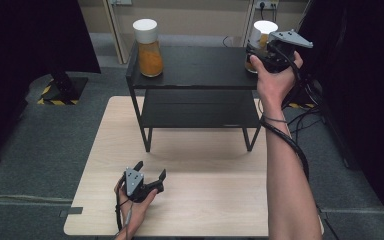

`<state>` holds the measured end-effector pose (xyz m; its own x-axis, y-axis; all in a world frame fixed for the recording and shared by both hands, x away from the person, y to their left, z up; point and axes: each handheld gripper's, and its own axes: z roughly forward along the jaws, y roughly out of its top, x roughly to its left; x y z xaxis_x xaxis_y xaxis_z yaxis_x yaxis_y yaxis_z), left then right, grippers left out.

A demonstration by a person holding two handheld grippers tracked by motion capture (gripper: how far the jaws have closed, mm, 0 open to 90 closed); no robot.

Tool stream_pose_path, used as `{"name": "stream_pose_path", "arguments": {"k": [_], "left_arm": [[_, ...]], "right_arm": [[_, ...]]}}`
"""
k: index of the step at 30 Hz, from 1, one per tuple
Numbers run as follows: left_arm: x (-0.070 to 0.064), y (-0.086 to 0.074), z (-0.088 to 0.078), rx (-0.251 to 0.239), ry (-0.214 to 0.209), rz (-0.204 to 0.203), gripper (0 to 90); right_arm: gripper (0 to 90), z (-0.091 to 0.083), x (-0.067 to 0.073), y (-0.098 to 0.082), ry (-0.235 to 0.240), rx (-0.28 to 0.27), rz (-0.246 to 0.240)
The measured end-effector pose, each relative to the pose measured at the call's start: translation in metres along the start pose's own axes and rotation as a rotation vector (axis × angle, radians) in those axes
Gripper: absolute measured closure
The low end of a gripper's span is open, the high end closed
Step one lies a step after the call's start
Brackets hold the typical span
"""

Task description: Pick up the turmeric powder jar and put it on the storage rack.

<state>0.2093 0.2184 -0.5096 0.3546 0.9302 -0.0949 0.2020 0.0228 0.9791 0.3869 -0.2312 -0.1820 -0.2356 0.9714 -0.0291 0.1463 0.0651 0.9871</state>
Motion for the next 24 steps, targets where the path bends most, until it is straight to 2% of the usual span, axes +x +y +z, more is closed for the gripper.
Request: {"name": "stream_pose_path", "arguments": {"k": [7,14,17,24], "left_arm": [[0.0,0.0,0.0,-0.001,-0.001,0.001,8.8],[0.0,0.0,0.0,-0.001,-0.002,0.003,8.8],[-0.001,0.0,0.0,0.001,-0.002,0.003,8.8],[-0.001,0.0,0.0,0.0,-0.003,0.007,8.8]], "right_arm": [[27.7,-0.001,-0.001,0.0,0.002,-0.017,0.024],[18.3,-0.007,0.002,0.001,-0.001,-0.034,0.053],[13.6,-0.009,-0.001,0.002,0.017,-0.028,0.073],[7.6,-0.02,-0.003,0.0,0.034,-0.039,0.068]]}}
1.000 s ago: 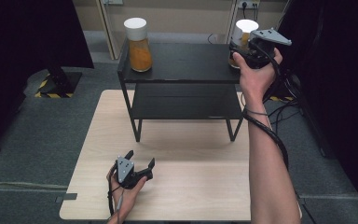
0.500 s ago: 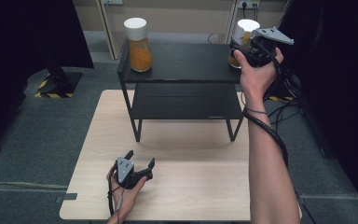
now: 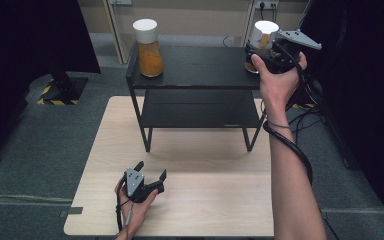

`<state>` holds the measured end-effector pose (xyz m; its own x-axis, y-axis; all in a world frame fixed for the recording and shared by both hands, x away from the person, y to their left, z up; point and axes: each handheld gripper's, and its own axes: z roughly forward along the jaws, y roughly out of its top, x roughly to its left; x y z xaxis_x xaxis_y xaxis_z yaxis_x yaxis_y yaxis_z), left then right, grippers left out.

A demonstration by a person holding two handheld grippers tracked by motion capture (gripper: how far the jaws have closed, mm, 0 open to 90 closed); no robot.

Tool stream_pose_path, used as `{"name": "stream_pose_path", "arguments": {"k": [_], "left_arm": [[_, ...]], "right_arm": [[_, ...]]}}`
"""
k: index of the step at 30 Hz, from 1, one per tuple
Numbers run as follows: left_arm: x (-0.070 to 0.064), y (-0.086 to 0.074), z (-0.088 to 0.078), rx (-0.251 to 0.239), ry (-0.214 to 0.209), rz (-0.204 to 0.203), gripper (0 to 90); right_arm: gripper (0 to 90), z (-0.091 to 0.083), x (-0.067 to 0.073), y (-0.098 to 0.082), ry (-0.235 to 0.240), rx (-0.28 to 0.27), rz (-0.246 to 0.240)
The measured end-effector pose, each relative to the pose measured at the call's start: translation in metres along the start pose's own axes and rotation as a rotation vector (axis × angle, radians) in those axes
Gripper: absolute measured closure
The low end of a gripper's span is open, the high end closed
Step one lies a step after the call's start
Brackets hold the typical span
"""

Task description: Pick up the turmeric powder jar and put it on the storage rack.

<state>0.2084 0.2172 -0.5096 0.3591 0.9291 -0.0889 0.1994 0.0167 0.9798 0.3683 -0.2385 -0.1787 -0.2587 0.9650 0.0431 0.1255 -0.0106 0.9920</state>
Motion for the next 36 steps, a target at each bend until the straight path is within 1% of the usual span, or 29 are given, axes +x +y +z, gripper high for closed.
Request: {"name": "stream_pose_path", "arguments": {"k": [2,4,10,16,18,20,23,27,31,36], "left_arm": [[0.0,0.0,0.0,0.001,0.0,0.0,8.8],[0.0,0.0,0.0,0.0,0.0,0.001,8.8],[0.0,0.0,0.0,0.0,0.001,0.001,8.8],[-0.001,0.0,0.0,-0.001,-0.001,0.003,8.8],[0.0,0.0,0.0,-0.002,-0.001,0.004,8.8],[0.0,-0.001,0.0,-0.003,0.0,0.002,8.8],[0.0,-0.001,0.0,-0.004,0.0,0.002,8.8],[0.0,-0.001,0.0,-0.003,0.0,0.001,8.8],[-0.001,0.0,0.0,-0.002,0.0,0.003,8.8],[-0.001,-0.001,0.0,-0.003,0.001,0.001,8.8]], "right_arm": [[7.3,-0.004,0.0,0.0,0.002,0.009,-0.002],[7.2,-0.009,0.002,0.0,-0.007,0.017,-0.012],[7.2,-0.021,-0.001,-0.007,0.001,0.002,-0.023],[7.2,-0.035,-0.003,-0.018,0.015,-0.035,-0.03],[7.2,-0.04,-0.003,-0.021,0.017,-0.035,-0.027],[7.2,-0.043,-0.002,-0.024,0.018,-0.041,-0.039],[7.2,-0.048,-0.002,-0.025,0.028,-0.036,-0.042],[7.2,-0.054,-0.002,-0.031,0.034,-0.046,-0.042],[7.2,-0.06,-0.001,-0.038,0.044,-0.058,-0.053],[7.2,-0.069,0.001,-0.047,0.057,-0.071,-0.05]]}}
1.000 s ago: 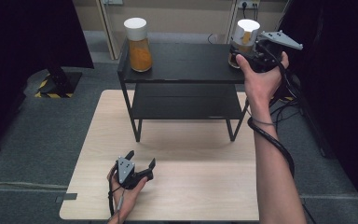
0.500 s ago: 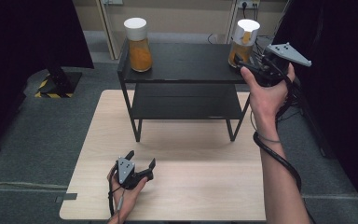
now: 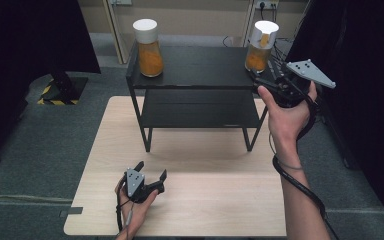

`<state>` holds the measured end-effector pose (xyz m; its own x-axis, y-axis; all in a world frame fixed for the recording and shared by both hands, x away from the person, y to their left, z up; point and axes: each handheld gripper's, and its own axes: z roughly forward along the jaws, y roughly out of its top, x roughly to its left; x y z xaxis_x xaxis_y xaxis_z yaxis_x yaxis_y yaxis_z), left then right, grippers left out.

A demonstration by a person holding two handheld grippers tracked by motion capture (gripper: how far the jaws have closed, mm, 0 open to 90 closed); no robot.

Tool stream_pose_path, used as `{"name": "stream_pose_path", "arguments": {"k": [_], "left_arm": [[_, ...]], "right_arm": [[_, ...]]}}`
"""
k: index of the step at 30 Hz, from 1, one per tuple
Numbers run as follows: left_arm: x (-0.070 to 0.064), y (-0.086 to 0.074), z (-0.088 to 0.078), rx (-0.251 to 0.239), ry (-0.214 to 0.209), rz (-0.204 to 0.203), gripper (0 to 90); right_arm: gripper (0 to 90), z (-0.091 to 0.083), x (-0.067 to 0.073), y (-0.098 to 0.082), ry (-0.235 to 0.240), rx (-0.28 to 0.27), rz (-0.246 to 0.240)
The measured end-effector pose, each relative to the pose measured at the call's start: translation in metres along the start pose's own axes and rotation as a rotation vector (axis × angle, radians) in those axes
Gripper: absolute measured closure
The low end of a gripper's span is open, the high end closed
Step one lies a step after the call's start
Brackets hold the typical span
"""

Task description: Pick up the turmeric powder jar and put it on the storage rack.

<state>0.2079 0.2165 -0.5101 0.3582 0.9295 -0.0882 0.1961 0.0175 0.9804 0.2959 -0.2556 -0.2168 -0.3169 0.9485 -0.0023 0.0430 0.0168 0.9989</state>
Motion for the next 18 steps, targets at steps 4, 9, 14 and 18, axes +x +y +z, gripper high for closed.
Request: {"name": "stream_pose_path", "arguments": {"k": [4,9,14,18], "left_arm": [[0.0,0.0,0.0,0.0,0.0,0.001,8.8],[0.0,0.0,0.0,0.0,0.0,0.003,8.8],[0.0,0.0,0.0,0.0,0.0,0.003,8.8],[0.0,0.0,0.0,0.001,0.0,0.003,8.8]], "right_arm": [[7.3,-0.008,0.002,-0.005,0.013,-0.007,-0.007],[7.2,-0.017,0.0,-0.014,0.037,-0.035,-0.013],[7.2,-0.024,0.001,-0.021,0.05,-0.012,-0.005],[7.2,-0.03,0.001,-0.03,0.056,0.001,-0.01]]}}
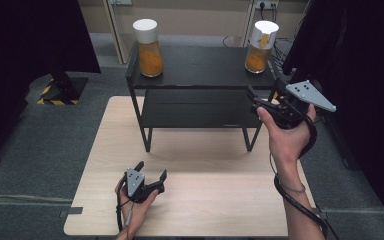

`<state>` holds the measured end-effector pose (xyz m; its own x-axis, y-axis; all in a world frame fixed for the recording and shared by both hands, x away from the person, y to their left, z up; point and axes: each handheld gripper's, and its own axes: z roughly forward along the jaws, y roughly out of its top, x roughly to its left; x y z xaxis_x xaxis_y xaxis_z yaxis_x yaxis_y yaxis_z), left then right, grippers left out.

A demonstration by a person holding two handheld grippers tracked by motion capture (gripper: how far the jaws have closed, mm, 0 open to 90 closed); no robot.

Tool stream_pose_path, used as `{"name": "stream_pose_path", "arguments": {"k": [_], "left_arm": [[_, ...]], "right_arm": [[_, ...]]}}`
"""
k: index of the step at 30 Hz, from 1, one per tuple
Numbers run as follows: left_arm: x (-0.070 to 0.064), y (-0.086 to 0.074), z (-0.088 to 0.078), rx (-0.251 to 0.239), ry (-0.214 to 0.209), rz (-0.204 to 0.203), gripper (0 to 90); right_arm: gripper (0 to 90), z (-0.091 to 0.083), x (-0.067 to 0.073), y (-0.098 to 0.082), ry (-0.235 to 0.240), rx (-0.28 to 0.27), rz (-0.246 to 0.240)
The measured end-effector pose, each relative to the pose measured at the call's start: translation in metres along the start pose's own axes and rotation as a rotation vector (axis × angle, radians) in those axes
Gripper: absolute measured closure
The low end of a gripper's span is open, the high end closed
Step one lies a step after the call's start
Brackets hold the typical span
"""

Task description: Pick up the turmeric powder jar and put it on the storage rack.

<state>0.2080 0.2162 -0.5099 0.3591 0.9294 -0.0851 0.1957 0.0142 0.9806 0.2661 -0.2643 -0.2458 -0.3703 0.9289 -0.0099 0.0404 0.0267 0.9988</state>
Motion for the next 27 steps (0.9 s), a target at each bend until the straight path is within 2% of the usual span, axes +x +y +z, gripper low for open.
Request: {"name": "stream_pose_path", "arguments": {"k": [8,18,22,27], "left_arm": [[0.0,0.0,0.0,0.0,0.001,-0.002,8.8],[0.0,0.0,0.0,0.0,0.001,0.002,8.8],[0.0,0.0,0.0,0.0,0.002,0.003,8.8],[-0.001,0.0,0.0,0.0,0.002,0.004,8.8]], "right_arm": [[7.2,-0.009,-0.003,-0.018,0.043,0.019,0.015],[7.2,-0.02,0.001,-0.038,0.043,0.046,-0.016],[7.2,-0.021,0.0,-0.044,0.044,0.055,-0.014],[7.2,-0.024,-0.003,-0.055,0.062,0.089,0.012]]}}
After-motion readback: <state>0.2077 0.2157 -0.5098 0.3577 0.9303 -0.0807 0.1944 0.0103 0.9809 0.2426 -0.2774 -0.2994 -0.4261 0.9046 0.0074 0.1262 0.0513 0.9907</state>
